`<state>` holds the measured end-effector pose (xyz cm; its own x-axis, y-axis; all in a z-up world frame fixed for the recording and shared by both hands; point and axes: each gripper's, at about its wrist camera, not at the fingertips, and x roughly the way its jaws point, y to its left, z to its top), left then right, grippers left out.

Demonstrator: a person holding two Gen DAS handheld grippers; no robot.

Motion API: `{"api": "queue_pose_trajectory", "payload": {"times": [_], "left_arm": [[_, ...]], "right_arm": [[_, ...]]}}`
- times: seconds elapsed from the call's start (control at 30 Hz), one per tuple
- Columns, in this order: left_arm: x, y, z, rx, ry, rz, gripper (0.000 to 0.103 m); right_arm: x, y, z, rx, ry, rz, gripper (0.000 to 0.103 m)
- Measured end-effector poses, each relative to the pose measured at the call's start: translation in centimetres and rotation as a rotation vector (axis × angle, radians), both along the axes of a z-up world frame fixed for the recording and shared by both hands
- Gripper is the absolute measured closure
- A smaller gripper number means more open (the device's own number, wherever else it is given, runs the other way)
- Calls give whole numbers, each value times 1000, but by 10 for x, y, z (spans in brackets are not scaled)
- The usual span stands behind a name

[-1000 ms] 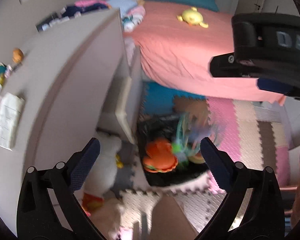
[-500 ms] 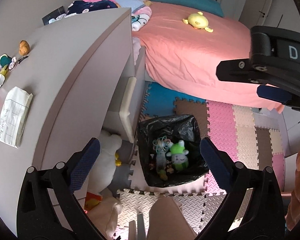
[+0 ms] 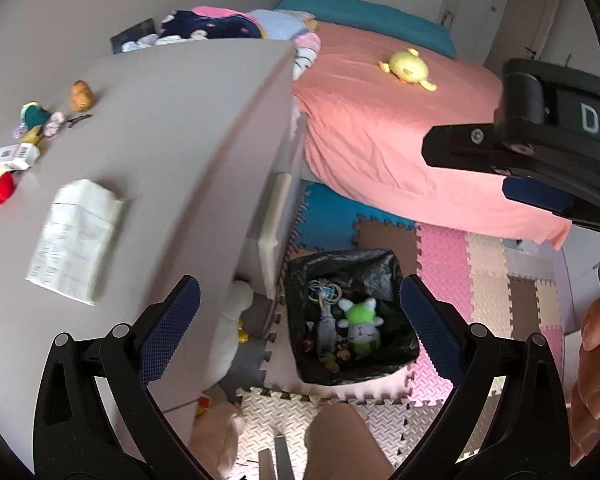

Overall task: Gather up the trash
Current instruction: 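Reach the left tool to the red heart while the right tool grasps the brown toy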

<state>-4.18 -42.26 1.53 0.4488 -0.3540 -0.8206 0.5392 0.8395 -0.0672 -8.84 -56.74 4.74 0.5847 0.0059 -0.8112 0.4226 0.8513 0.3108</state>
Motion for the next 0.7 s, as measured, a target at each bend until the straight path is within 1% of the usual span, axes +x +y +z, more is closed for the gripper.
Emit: {"api": "queue_pose_trajectory", "payload": {"times": [0.17,0.4,0.57,0.7], "left_arm": [[17,33,13,-5,-26,69,6],[48,92,28,-17,-54,211,6],[75,142,36,-51,-45,317,6],[93,178,40,-56,-47,395,6]], "right_arm": [[19,30,14,-10,-32,70,11],[51,82,31,-44,-75,187,11],[78,118,39,-86,-91,260,11],[101,137,41,-91,-93,295,11]]}}
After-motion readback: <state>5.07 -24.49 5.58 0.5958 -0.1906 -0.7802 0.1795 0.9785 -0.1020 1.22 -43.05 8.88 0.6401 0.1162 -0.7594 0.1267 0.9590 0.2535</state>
